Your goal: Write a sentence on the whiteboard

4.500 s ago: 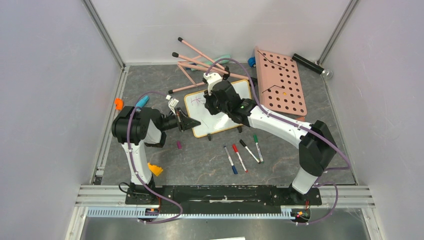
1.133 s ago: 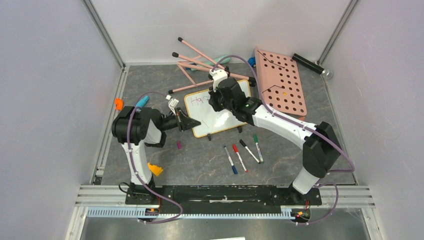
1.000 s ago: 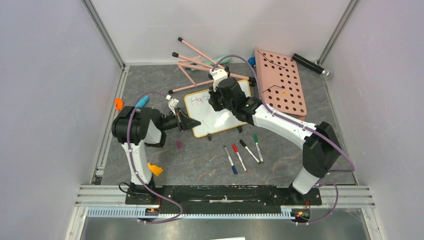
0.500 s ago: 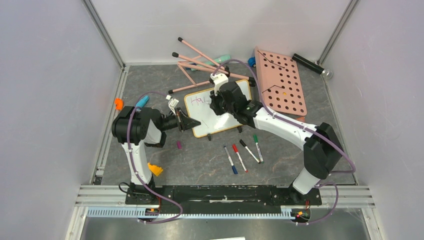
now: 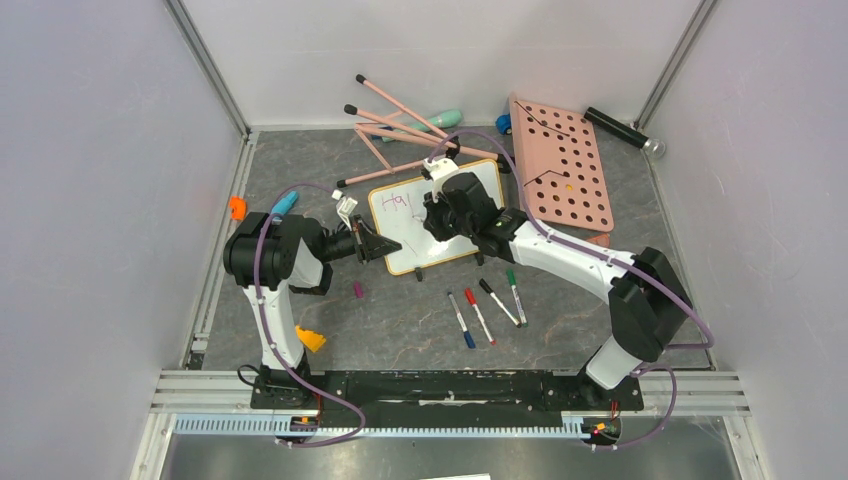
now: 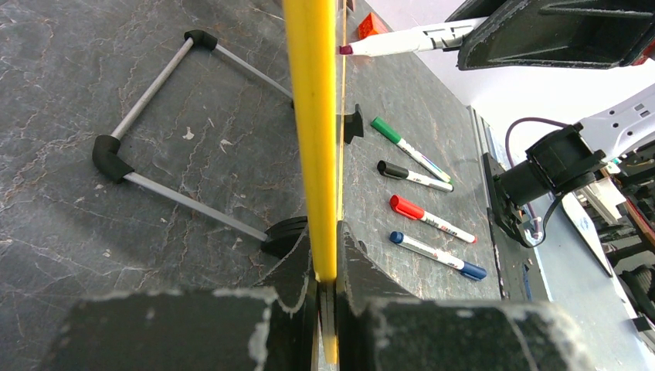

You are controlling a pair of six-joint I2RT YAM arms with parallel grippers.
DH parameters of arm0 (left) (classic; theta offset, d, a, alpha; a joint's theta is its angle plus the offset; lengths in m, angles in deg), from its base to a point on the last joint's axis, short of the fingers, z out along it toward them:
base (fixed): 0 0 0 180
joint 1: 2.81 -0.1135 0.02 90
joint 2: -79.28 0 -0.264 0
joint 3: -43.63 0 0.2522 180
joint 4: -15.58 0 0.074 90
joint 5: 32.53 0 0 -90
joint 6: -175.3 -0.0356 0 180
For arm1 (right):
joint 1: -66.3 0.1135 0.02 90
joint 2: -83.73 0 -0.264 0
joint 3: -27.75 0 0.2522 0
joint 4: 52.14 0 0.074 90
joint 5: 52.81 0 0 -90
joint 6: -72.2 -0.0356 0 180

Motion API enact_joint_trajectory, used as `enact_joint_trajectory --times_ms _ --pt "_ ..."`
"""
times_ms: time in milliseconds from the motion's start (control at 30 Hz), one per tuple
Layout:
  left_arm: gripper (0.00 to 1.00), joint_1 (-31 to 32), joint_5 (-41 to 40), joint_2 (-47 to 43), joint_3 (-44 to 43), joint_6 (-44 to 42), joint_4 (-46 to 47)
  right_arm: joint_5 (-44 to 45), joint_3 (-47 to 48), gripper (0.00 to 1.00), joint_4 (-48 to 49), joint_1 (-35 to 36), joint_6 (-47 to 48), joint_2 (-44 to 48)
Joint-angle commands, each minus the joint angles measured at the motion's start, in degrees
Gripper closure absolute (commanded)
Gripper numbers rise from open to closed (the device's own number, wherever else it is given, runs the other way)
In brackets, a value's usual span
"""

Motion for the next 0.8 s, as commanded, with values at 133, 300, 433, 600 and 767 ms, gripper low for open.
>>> enact_joint_trajectory --times_ms 133,300,433,600,767 --pt "0.92 0.2 -1.9 1.5 0.9 -10.5 2.6 -0.1 6.1 1.00 0.3 -0.5 1.0 2.0" --pt "0.92 0.2 -2.0 1.5 0.9 -10.4 2.6 0.0 8.5 1.00 -0.2 -0.6 1.3 0.9" --pt "0.92 0.3 -1.9 1.5 0.9 -10.4 2.6 1.1 9.3 1.00 -0.3 -0.8 1.3 0.2" --pt "0.92 0.2 -2.0 1.6 0.9 -10.4 2.6 2.4 9.8 1.00 -0.5 -1.0 1.5 -0.8" --pt "0.92 0.3 -1.9 1.6 0.8 -10.5 2.6 2.5 10.1 1.00 -0.4 -1.0 1.7 -1.5"
